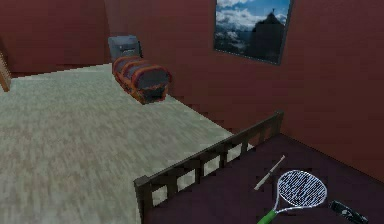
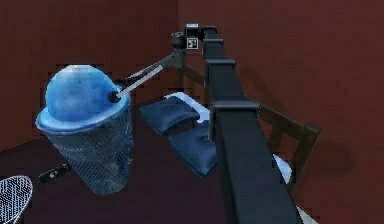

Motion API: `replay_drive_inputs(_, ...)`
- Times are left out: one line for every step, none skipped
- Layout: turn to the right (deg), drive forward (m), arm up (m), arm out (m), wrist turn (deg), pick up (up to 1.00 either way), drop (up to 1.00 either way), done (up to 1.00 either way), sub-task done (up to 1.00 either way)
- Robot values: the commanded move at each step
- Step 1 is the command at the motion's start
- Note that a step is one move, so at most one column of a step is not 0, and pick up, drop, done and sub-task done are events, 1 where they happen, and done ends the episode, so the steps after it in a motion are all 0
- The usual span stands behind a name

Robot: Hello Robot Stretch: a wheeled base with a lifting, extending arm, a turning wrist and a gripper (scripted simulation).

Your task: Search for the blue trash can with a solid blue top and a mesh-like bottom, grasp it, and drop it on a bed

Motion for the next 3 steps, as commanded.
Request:
replay_drive_inputs(0.0,0.0,0.0,0.0,0.0,0.0,1.0,0.0,0.0)
replay_drive_inputs(0.0,0.0,0.0,-0.1,0.0,0.0,0.0,0.0,0.0)
replay_drive_inputs(0.0,0.0,0.0,0.0,0.0,0.0,0.0,1.0,0.0)
